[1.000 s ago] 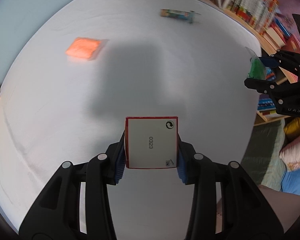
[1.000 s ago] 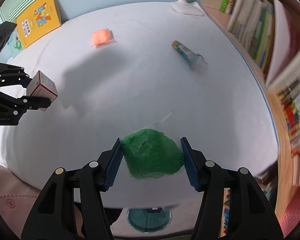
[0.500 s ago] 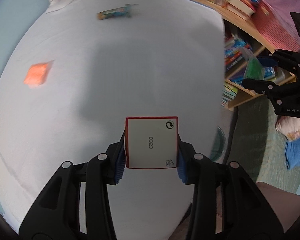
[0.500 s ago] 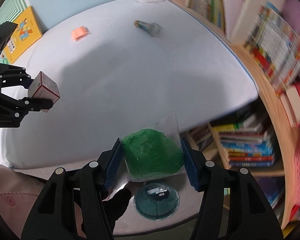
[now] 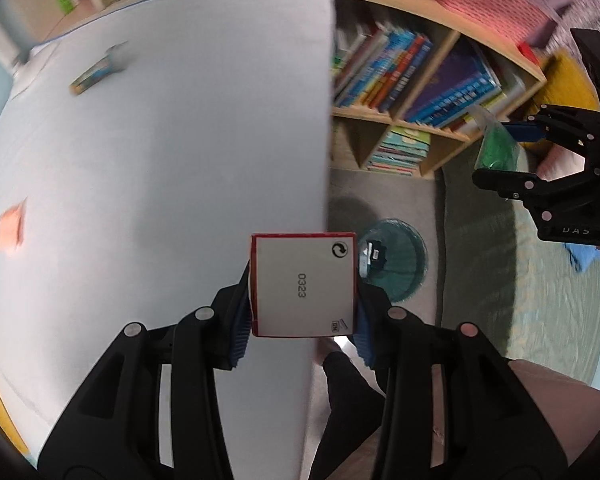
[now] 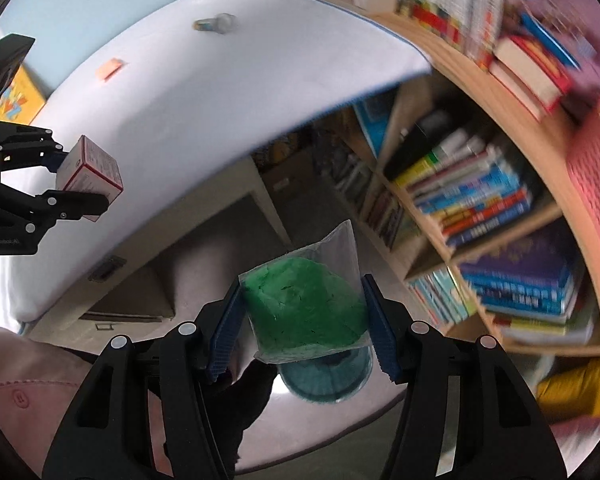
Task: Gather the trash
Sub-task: 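Carry the white-red box and green bag to the teal wastebasket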
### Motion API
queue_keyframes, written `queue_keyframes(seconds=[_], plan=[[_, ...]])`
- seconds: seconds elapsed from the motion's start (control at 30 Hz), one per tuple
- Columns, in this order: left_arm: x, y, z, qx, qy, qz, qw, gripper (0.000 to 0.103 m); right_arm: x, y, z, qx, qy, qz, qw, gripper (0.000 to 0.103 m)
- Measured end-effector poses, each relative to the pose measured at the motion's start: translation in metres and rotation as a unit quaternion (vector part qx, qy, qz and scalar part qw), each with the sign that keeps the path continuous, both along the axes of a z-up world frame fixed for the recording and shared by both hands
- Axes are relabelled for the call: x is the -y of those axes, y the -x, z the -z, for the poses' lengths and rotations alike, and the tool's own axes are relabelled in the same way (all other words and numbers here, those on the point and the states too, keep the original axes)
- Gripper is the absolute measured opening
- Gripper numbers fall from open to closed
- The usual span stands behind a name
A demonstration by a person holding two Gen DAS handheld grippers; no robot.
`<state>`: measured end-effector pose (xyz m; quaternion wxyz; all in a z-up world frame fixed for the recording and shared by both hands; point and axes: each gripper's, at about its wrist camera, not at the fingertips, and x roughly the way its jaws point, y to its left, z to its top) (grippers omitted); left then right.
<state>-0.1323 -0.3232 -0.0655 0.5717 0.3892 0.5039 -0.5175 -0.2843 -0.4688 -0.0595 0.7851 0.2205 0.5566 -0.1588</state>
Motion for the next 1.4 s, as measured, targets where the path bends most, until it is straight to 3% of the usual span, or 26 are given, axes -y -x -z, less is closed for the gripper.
queue_keyframes(seconds=[0.3,0.6,1.4], plan=[[0.019,0.047,0.007,-0.006,-0.008,0.080,0.9968,0.039,-0.007,0.057,0.010,-0.013,-0.016,0.072,0.997,0.058],[0.032,0.094,0.013,-0.014,-0.017,0.151,0.9882,0.039,-0.016,0.100,0.019,-0.024,-0.033,0.126,0.991,0.058],[0.042,0.195,0.033,-0.022,-0.046,0.301,0.9521,0.039,-0.046,0.169,0.035,-0.022,-0.074,0.227,0.971,0.058]])
